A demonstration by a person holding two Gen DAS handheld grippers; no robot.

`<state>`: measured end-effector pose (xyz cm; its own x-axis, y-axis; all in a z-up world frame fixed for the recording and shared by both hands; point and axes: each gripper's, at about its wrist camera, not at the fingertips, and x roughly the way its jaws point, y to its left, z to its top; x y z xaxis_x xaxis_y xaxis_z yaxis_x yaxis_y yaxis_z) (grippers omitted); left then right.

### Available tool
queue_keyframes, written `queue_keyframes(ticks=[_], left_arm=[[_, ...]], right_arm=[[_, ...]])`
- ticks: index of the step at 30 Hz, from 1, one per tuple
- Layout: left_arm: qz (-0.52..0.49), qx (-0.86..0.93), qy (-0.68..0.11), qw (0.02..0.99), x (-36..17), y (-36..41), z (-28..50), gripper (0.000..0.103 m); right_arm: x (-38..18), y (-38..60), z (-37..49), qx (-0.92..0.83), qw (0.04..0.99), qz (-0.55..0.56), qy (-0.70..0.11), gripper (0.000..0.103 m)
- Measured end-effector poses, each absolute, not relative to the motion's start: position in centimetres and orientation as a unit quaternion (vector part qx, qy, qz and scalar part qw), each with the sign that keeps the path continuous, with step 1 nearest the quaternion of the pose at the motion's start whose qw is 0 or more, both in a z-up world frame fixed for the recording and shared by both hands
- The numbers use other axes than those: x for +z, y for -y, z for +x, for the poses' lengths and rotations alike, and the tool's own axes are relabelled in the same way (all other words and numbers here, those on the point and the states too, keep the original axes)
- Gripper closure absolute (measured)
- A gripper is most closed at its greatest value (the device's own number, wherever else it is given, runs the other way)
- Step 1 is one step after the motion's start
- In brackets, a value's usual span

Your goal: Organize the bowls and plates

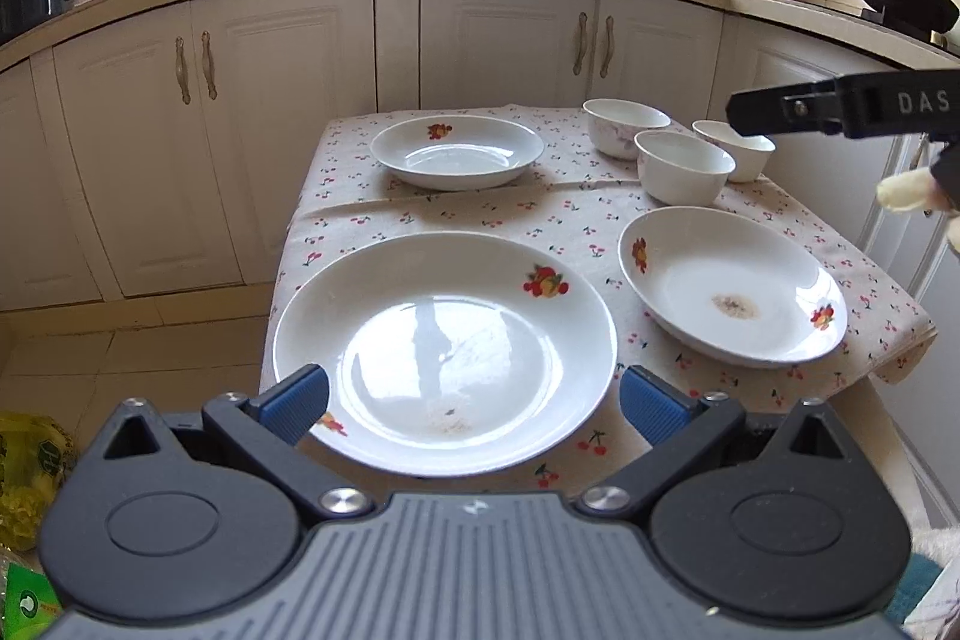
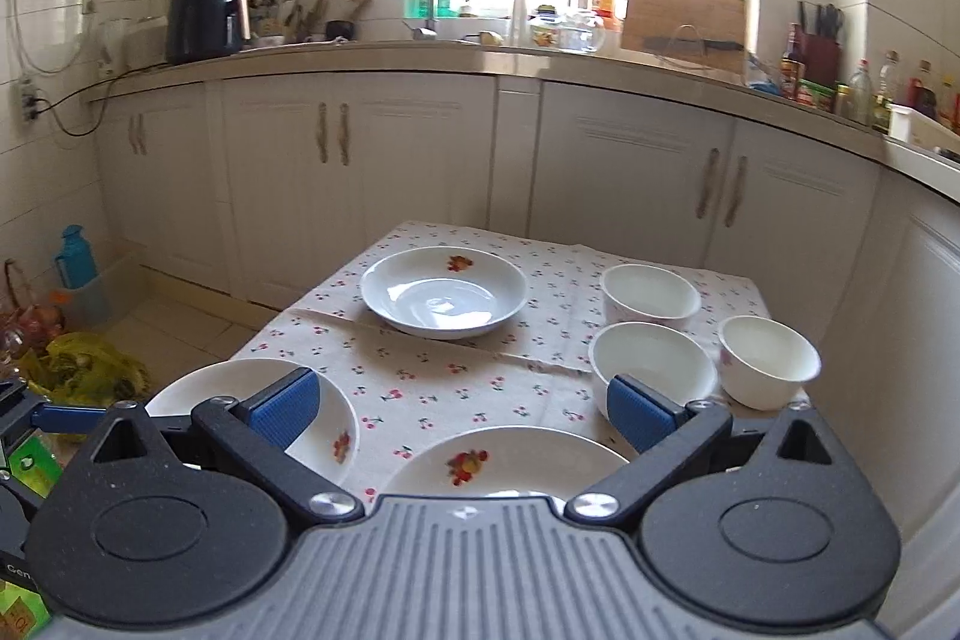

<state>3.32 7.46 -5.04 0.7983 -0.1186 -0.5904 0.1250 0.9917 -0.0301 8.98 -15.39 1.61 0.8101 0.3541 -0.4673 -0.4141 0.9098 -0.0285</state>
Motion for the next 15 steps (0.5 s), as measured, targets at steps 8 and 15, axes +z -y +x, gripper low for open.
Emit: queue_keyframes(ticks=[8, 15], left_arm=[[-0.002, -0.081, -0.341, 0.936, -7.5, -11.3, 3.3, 0.001], [0.016, -0.116, -0.357, 0.927, -9.2, -12.3, 4.6, 0.001]], right_arm=[[-0.7, 12.1, 12.9, 0.289, 0.903, -0.056, -0.312, 0.000], [-2.9, 9.2, 15.8, 0.328, 0.868, -0.063, -0.368, 0.000]])
